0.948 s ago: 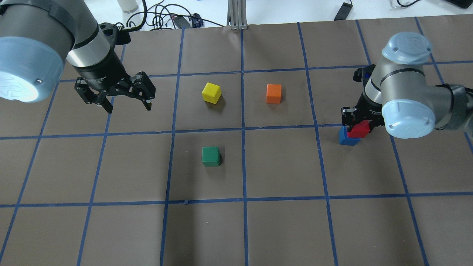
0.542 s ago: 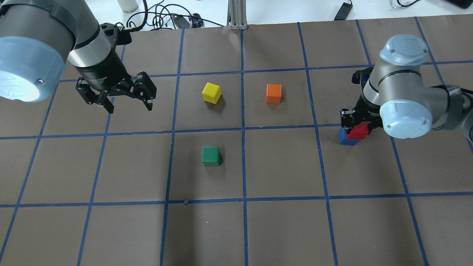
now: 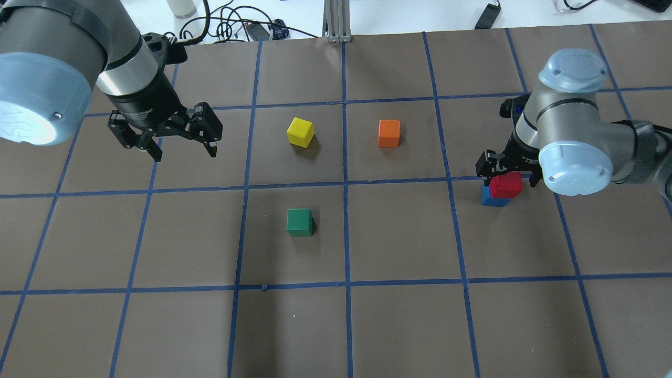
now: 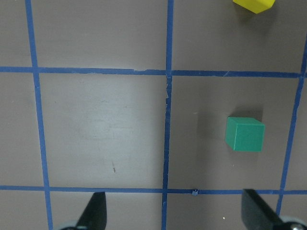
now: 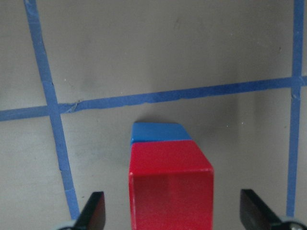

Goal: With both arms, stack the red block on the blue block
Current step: 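Open the right gripper and raise it away from the stack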

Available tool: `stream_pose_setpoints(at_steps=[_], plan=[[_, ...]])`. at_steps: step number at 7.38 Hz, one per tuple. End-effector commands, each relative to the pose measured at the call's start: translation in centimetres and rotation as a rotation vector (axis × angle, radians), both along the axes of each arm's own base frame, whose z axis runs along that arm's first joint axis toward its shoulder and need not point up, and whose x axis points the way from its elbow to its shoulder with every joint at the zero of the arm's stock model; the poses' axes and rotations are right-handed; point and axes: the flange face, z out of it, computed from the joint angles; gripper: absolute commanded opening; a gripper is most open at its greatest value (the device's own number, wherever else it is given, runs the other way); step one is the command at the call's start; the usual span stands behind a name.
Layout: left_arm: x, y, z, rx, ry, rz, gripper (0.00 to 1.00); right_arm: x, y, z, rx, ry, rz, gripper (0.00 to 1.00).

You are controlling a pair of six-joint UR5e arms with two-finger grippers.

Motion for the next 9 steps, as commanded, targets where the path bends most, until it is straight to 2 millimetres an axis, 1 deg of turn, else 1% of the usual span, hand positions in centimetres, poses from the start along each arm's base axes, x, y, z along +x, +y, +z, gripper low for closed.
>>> stream_pose_setpoints(at_steps=[1,2,3,4,5,6,7,8,9], plan=[[0.0,0.1,0.3,-0.004,0.0,0.0,1.0,-0.5,-1.7,4.9,-0.061,0.024,0.001,1.0],[0.2,-0.6,0.0,0.007,-0.022,-0.005,1.0,-0.4,-2.2,8.5,-0.034,0.012,0.003,1.0],[0.0,-0.4,-0.3,0.007,-0.028,0.004,1.0,0.2,-2.2,12.8,-0.014,0.0,0.015,1.0],[-0.1,-0.3,0.1,-0.004,-0.025,-0.004,1.0,2.8,-1.7,15.5,-0.027,0.0,0.058,1.0],[0.0,-0.3,0.1,-0.004,-0.027,-0.001,1.0,6.6,-1.0,16.9,-0.056,-0.02,0.112,1.0],[-0.1,-0.2,0.2,-0.007,-0.026,0.004,1.0,8.5,1.6,19.7,-0.038,-0.024,0.143,1.0],[-0.1,-0.2,0.2,-0.012,-0.025,0.0,1.0,8.9,3.3,21.8,-0.054,-0.032,0.149,1.0],[-0.2,-0.1,0.4,-0.018,-0.025,-0.006,1.0,8.2,2.9,21.2,-0.041,-0.044,0.134,1.0],[-0.2,0.0,1.0,-0.03,-0.03,-0.013,1.0,8.4,2.7,21.9,-0.065,-0.052,0.128,1.0]])
